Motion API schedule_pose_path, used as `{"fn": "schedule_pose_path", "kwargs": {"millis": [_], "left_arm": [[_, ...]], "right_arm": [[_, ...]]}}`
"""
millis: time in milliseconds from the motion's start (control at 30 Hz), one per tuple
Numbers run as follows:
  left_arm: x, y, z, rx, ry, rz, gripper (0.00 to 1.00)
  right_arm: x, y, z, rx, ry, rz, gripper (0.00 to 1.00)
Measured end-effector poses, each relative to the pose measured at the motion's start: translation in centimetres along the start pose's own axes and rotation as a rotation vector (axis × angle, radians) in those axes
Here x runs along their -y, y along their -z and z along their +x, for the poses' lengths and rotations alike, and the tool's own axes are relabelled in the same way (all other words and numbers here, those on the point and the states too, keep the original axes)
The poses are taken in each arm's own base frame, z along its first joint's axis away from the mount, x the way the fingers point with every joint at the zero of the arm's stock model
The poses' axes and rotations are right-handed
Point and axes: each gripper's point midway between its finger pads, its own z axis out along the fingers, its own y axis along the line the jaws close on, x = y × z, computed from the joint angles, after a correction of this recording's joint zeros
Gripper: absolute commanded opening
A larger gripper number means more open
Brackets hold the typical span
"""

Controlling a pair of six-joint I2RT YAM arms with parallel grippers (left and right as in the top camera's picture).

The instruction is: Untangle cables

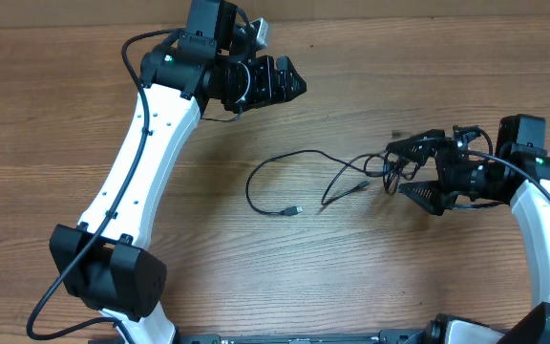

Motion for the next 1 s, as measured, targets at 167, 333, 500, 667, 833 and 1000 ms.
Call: {"fn": "schedule_pose_path", "kwargs": {"millis": [167, 333, 500, 667, 833, 1000], "left_arm": [[-0.1, 0.0, 0.1, -0.005, 0.004, -0.003, 0.82], [0.2, -0.1, 0.2, -0.006, -0.003, 0.001, 0.82], [0.4, -0.3, 0.5, -0.014, -0.005, 0.001, 0.82], [0.4, -0.3, 0.5, -0.014, -0.005, 0.0, 0.82], [0.3, -0.3, 0.5, -0.014, -0.005, 0.0, 0.82], [0.3, -0.3, 0.4, -0.013, -0.005, -0.002, 0.82]], "right_arm": [[6.4, -1.0, 5.0, -0.09, -0.194, 0.424, 1.0], [10.3, 0.4, 6.1, -0.069, -0.154, 0.726, 1.0], [12.5, 2.5, 4.6, 0.027, -0.11, 0.898, 1.0], [11.6, 1.6, 1.1, 0.165, -0.054, 0.848, 0.99], [6.5, -1.6, -2.9, 0.232, 0.078, 0.59, 1.0], [4.2, -2.5, -2.5, 0.154, 0.135, 0.612, 1.0]]}}
